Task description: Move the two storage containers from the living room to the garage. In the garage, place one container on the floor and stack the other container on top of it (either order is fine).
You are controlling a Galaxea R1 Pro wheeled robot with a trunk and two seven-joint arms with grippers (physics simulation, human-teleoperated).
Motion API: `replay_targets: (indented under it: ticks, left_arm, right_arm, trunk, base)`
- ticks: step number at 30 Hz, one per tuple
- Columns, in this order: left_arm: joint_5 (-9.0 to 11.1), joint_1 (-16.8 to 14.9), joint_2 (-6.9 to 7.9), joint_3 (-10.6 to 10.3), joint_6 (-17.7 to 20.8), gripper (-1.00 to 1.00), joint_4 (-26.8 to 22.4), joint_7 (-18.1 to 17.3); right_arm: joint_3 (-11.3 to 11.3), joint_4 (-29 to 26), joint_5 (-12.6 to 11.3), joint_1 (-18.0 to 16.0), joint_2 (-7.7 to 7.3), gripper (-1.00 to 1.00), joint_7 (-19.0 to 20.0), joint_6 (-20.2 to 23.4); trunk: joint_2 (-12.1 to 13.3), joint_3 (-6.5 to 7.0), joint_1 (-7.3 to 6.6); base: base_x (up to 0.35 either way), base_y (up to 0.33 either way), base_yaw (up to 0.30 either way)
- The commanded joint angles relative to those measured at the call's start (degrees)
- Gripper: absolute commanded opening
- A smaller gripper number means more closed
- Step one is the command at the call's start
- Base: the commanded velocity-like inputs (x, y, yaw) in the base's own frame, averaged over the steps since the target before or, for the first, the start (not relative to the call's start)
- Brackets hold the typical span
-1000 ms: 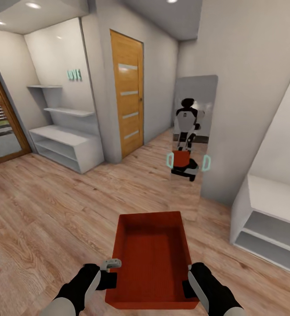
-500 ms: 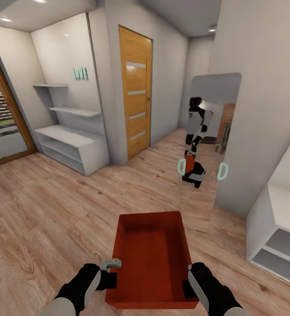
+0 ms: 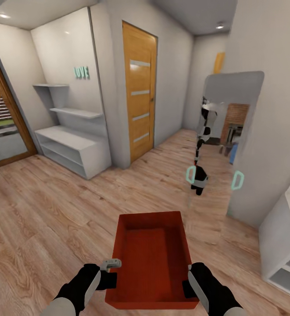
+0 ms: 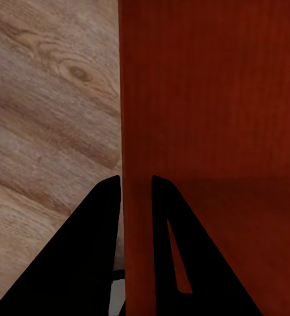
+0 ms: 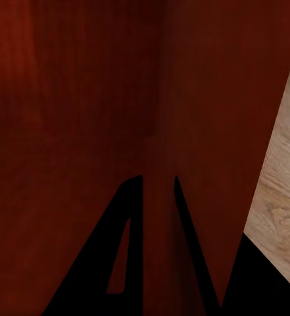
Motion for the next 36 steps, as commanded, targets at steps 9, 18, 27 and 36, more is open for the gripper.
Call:
replay_targets:
  ticks: [9,18,27,36]
  left_arm:
    - [1.05,0.00,-0.11,0.16,0.37,-1.00,-0.05,-0.18]
    - [1.05,0.02,-0.11,0.16,0.37,-1.00,-0.03,-0.19]
    - [1.05,0.00,-0.11,0.16,0.37,-1.00,-0.03,-0.19]
    - [1.05,0.00,-0.11,0.16,0.37,-1.00,-0.05,-0.19]
  right_arm:
    - [0.11,-0.15,-3.76,-0.06,0.78,-1.00,-0.23,-0.50]
    - [0.11,-0.13,-3.76,-0.05,0.78,-1.00,-0.23,-0.50]
    - [0.11,-0.09,-3.76,-0.06,0.77,-1.00,-0.23,-0.50]
    - [0.11,-0.10,-3.76,-0.06,0.74,-1.00,-0.23,-0.50]
  trunk:
    - [-0.04,-0.46,0.04]
    - [-0.04,-0.48,0.04]
    - [-0.04,-0.48,0.04]
    - [-0.04,-0.48,0.04]
  base:
    - [0.333,0.109,0.130]
    - [0.333,0.109,0.005]
    - [0.333,0.109,0.000]
    - [0.333,0.109,0.000]
